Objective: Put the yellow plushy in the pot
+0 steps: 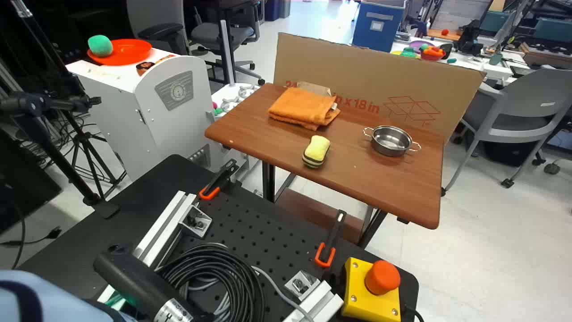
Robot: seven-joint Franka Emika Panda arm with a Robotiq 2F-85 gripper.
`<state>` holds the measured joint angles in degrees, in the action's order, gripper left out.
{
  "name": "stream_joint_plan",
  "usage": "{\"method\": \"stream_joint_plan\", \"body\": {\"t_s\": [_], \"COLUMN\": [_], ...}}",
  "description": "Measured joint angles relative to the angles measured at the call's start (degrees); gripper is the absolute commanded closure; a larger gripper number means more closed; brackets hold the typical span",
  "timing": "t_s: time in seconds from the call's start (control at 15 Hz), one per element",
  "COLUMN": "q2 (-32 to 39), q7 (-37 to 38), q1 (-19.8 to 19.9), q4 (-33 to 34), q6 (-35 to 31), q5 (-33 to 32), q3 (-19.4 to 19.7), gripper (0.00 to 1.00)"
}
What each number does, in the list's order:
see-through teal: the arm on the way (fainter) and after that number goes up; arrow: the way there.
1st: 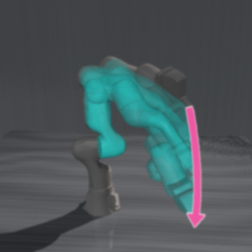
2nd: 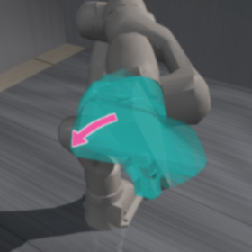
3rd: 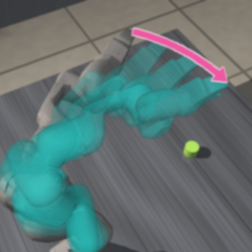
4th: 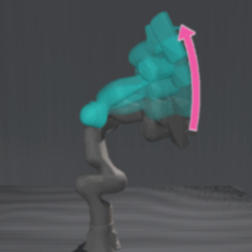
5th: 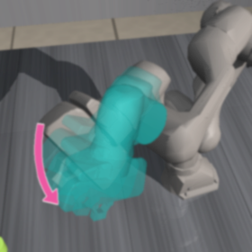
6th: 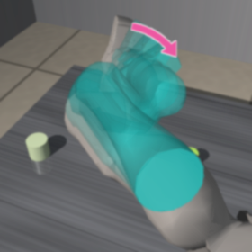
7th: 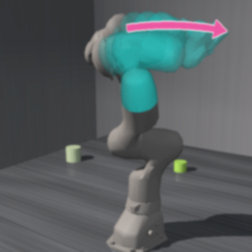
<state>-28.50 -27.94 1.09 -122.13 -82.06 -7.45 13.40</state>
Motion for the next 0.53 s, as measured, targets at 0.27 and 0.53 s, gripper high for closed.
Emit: {"method": "stream_joint_plan", "body": {"t_s": [0.27,0.53], "q2": [0.0,1.6], "q7": [0.0,1.9], "q1": [0.0,0.0], "q4": [0.0,-2.8], "q6": [0.0,-2.9], "q5": [0.0,0.0], "q3": [0.0,-0.4], "gripper": [0.00,0.00]}}
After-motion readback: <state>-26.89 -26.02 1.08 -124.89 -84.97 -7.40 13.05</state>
